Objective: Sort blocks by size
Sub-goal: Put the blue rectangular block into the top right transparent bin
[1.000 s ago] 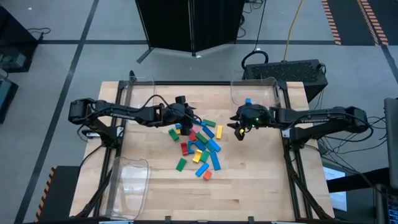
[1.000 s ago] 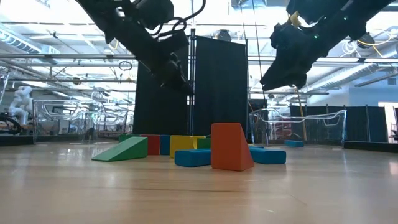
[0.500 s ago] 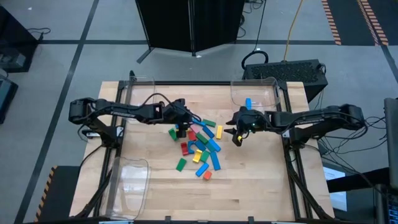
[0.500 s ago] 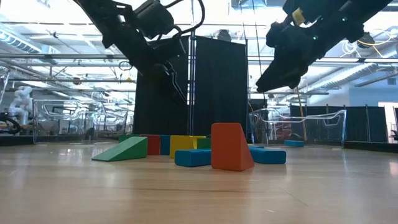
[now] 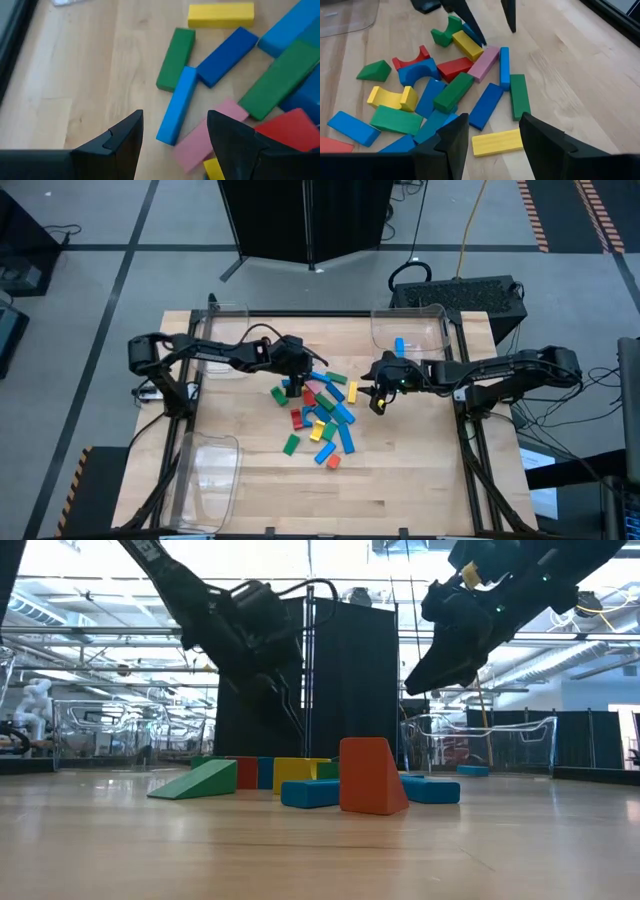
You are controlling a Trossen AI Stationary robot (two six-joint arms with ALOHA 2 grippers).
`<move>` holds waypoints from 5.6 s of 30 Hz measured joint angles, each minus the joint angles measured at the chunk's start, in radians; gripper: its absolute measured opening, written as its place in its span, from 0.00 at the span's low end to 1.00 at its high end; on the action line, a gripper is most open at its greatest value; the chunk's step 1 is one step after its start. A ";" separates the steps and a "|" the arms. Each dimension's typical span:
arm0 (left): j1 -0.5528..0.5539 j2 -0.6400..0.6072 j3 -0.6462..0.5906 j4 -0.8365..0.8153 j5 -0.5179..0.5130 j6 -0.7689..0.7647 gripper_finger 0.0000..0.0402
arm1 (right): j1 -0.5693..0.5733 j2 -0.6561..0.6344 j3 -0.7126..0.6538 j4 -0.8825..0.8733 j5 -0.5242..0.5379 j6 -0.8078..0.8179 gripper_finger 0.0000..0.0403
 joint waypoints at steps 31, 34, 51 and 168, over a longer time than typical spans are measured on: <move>0.067 0.156 0.003 0.125 0.157 0.027 0.50 | 0.000 0.000 0.000 0.037 0.048 0.039 0.42; 0.067 0.156 0.003 0.122 0.157 0.027 0.42 | 0.000 0.000 0.000 0.057 0.048 0.039 0.42; 0.067 0.159 0.004 0.116 0.141 -0.087 0.13 | 0.000 0.000 0.000 0.069 0.049 0.124 0.42; -0.115 -0.079 0.005 0.218 0.005 -0.079 0.35 | -0.362 -0.212 0.119 -0.338 0.348 -0.059 0.11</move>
